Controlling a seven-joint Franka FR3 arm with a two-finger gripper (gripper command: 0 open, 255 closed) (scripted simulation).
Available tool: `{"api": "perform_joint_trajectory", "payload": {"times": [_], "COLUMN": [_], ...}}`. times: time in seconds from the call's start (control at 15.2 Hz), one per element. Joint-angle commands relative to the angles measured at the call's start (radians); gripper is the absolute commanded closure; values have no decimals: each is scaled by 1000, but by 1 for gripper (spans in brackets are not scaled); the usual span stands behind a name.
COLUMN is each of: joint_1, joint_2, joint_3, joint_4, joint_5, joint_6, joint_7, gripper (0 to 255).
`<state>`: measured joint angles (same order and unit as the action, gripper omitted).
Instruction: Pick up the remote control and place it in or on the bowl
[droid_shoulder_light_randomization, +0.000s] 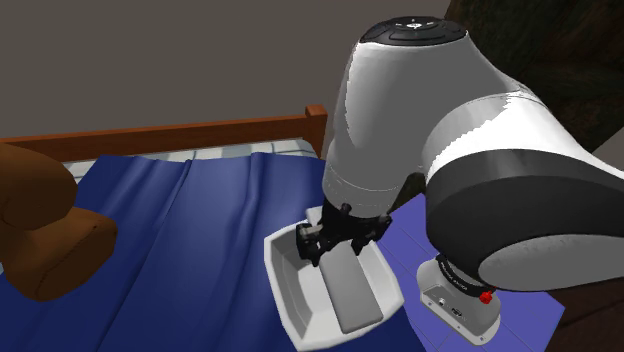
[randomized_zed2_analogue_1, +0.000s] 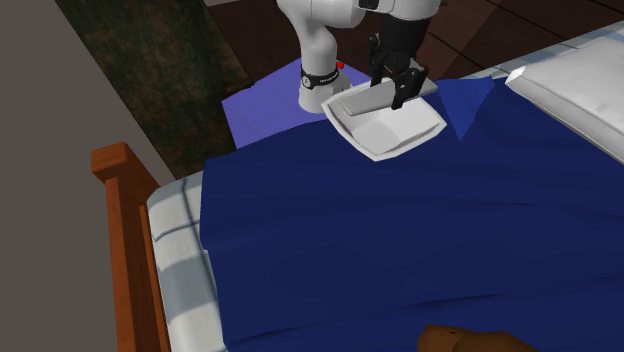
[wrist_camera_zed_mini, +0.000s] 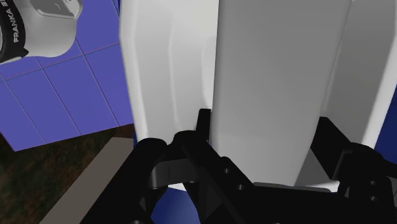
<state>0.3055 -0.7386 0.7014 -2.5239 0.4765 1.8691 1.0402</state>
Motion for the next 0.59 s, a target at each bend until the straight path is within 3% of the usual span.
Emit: {"api": "perform_joint_trajectory", "payload": {"times": [0.0,0.53], "joint_1": [0,0], "joint_2": [8,36], "joint_3": [13,53], "joint_4": [-21,-76], "joint_5": [8,33], "joint_6": [30,115], "joint_7": [-2,-6], "gripper": [255,255]}}
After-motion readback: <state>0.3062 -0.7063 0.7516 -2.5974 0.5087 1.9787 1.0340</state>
